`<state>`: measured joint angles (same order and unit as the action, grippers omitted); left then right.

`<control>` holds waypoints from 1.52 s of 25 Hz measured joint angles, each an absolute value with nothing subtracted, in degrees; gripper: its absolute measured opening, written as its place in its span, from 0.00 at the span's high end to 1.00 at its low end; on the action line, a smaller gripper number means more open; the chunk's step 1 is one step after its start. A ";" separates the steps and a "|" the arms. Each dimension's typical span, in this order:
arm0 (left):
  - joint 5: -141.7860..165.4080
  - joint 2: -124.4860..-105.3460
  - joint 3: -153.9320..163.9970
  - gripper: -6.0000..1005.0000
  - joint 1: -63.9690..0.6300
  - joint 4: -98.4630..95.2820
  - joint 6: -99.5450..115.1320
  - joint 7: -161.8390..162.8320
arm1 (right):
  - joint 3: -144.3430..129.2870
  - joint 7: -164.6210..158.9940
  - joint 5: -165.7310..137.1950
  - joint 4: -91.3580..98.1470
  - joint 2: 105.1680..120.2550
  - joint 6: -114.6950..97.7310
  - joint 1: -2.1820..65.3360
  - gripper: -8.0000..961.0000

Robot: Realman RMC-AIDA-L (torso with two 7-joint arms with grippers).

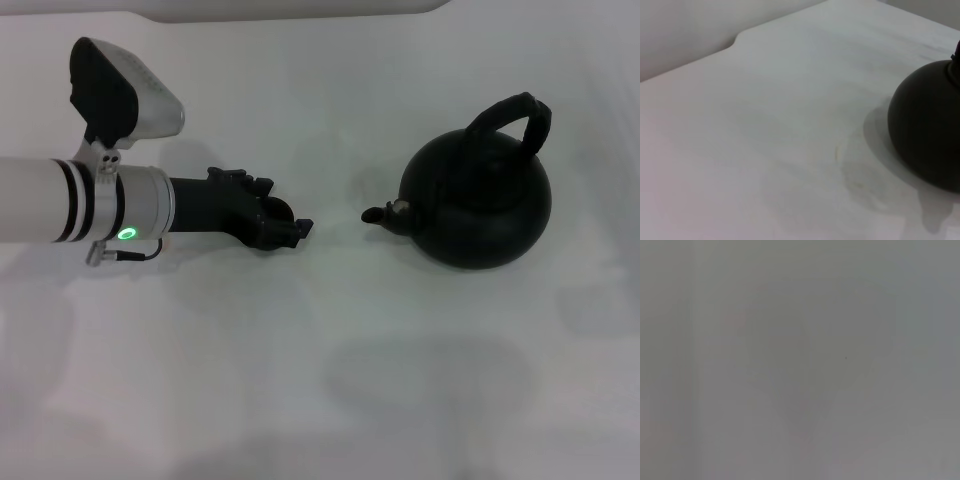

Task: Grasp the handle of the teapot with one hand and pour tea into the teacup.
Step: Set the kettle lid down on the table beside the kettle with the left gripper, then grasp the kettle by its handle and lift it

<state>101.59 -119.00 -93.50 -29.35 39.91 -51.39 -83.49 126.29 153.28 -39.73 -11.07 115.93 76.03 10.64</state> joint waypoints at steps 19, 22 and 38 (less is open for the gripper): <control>78.53 -118.95 -104.12 0.15 -12.37 52.32 -62.10 -106.32 | 118.66 154.39 -41.34 -13.80 114.54 77.14 9.68 0.34; 71.60 -118.93 -110.48 0.15 -9.66 48.37 -68.33 -114.14 | 116.39 152.77 -44.77 -17.10 113.83 76.89 8.32 0.34; 58.21 -119.03 -122.06 0.16 -5.37 30.78 -80.72 -134.88 | 104.03 130.58 -61.02 -57.99 115.48 58.79 -11.59 0.34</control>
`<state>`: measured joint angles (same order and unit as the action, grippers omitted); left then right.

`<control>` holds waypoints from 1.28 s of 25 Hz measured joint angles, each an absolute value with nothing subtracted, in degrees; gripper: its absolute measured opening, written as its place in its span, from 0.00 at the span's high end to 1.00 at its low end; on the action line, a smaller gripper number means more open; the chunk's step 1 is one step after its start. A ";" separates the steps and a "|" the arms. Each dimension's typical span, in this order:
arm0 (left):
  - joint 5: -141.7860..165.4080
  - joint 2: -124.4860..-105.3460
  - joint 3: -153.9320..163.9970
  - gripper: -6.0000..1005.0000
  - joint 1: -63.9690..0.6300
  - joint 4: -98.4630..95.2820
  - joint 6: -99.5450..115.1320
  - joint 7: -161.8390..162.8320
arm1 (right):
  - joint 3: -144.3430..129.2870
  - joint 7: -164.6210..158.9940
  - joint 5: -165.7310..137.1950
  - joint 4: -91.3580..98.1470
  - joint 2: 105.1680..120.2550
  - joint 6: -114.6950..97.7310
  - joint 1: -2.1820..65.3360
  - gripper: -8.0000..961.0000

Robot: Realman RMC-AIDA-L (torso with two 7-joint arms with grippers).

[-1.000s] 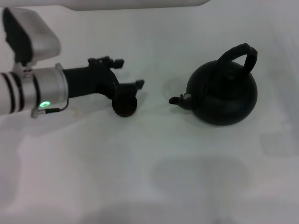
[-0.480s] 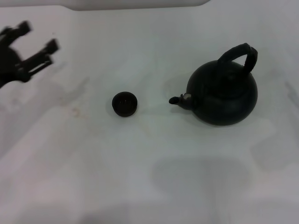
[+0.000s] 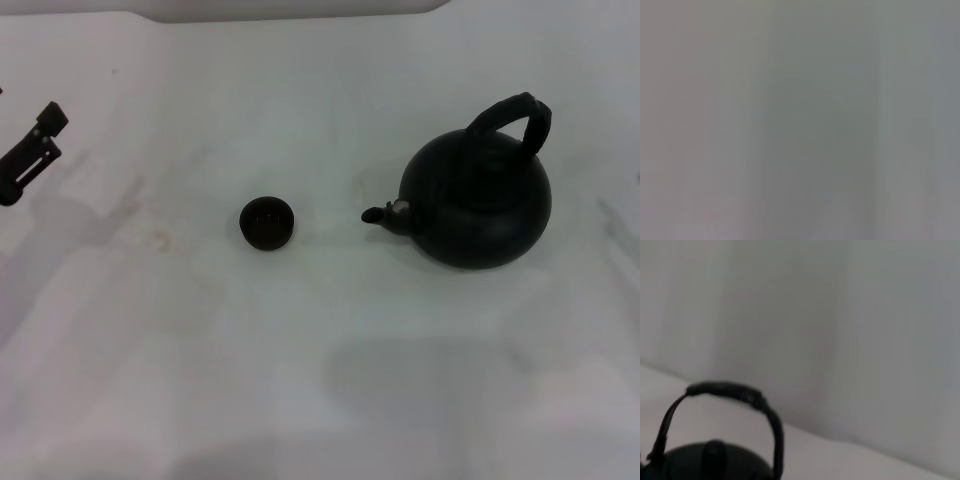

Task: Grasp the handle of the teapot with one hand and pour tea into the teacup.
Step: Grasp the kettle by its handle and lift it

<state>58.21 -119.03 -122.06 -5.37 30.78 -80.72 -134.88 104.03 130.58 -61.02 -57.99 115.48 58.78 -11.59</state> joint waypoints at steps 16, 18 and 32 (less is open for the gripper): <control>57.67 -118.94 -122.74 0.16 -5.29 27.95 -80.12 -135.32 | 86.72 119.09 -66.18 -78.35 115.29 35.03 -18.35 0.34; 57.66 -118.93 -122.75 0.16 -5.44 27.95 -79.75 -135.33 | 83.35 117.90 -67.19 -80.85 115.11 29.90 -18.36 0.34; 57.65 -118.81 -122.78 0.16 -5.75 27.95 -79.04 -135.35 | 71.74 112.90 -72.43 -83.37 115.01 13.77 -13.83 0.35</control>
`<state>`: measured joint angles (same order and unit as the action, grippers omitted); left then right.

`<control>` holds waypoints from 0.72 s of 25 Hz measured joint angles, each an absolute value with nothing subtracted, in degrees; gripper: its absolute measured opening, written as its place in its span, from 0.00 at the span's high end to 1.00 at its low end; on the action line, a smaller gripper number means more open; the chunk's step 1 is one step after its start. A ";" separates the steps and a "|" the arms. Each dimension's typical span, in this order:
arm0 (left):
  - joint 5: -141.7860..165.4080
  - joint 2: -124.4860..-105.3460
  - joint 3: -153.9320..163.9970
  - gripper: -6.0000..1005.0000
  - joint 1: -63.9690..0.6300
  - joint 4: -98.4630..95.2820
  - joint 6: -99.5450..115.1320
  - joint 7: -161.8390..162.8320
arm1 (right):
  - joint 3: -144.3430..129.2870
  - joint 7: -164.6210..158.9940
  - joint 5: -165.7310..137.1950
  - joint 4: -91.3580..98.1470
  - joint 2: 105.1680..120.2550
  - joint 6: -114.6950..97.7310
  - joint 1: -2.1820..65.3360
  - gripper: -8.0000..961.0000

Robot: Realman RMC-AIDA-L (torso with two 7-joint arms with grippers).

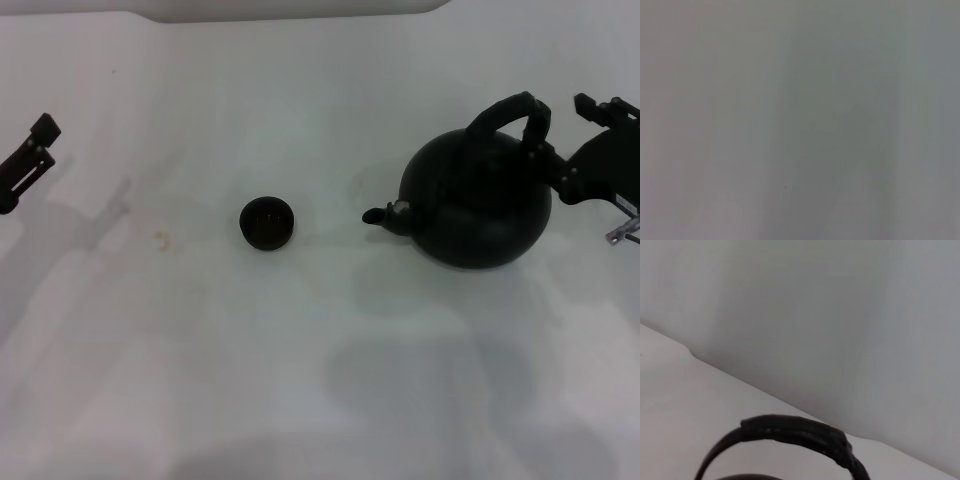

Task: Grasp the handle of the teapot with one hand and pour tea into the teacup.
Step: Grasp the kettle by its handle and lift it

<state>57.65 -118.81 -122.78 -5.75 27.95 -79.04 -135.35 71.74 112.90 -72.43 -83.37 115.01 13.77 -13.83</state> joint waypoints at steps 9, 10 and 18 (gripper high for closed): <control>57.65 -118.78 -123.51 0.16 -5.86 27.95 -78.83 -135.35 | 70.54 112.22 -72.50 -82.58 115.07 14.05 -12.53 0.35; 57.65 -118.77 -123.51 0.16 -5.89 27.95 -78.78 -135.35 | 70.45 112.23 -72.51 -82.39 115.08 14.01 -12.26 0.35; 57.65 -118.74 -123.48 0.16 -5.85 27.95 -78.60 -135.35 | 70.47 112.32 -72.51 -80.76 115.12 13.70 -9.99 0.36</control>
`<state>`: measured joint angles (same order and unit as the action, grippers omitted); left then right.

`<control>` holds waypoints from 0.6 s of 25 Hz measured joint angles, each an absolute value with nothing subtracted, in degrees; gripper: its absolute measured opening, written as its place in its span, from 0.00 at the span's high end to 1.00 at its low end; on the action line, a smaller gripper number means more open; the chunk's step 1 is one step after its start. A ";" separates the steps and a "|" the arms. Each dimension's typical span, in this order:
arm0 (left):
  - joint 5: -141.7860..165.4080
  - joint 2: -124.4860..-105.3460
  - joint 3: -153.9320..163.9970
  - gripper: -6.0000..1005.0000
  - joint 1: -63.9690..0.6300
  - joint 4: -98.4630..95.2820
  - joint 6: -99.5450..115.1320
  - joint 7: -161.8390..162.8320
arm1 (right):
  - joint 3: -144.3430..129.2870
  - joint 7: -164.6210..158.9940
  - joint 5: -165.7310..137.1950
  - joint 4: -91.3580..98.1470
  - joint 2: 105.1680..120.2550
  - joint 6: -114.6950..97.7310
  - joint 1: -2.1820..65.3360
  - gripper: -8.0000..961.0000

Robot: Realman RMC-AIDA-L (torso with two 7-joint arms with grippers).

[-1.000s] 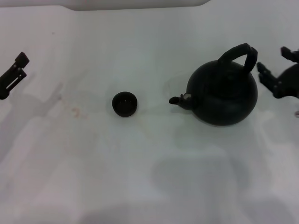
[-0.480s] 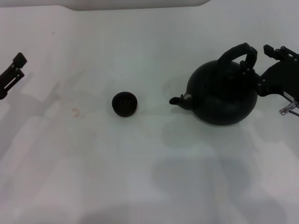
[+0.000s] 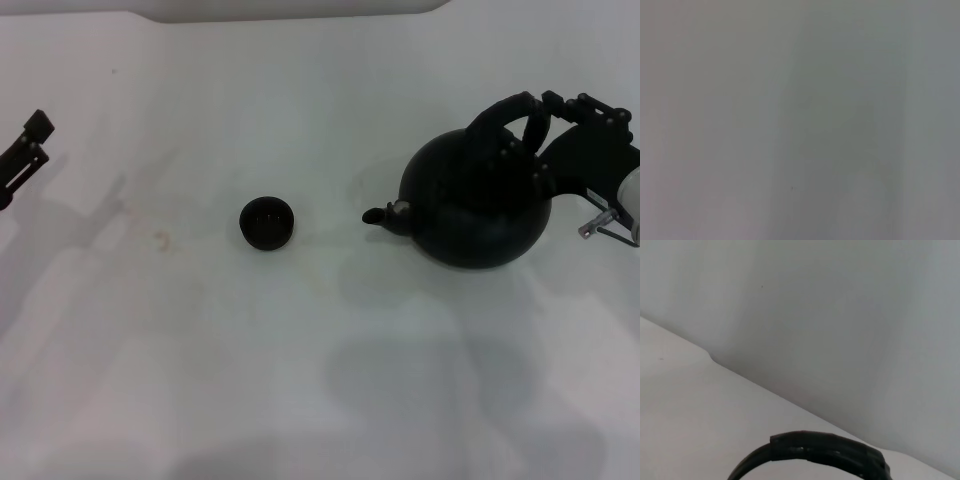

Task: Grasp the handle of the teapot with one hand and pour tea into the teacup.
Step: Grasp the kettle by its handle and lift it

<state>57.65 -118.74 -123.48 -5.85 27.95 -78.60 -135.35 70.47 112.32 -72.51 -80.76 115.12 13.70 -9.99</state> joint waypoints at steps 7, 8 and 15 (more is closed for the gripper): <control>57.66 -118.79 -123.48 0.16 -5.69 27.95 -78.22 -135.35 | 70.80 112.73 -72.51 -80.71 115.04 13.69 -9.76 0.37; 57.66 -118.79 -123.48 0.16 -5.73 27.95 -78.21 -135.35 | 70.83 112.80 -72.51 -80.70 115.01 13.67 -9.76 0.38; 57.65 -118.83 -123.48 0.16 -5.92 27.96 -78.22 -135.35 | 70.93 112.85 -72.68 -80.46 114.96 13.05 -9.81 0.41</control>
<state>57.65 -118.83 -123.48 -5.92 27.96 -78.22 -135.35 70.93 112.85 -72.68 -80.46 114.96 13.05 -9.81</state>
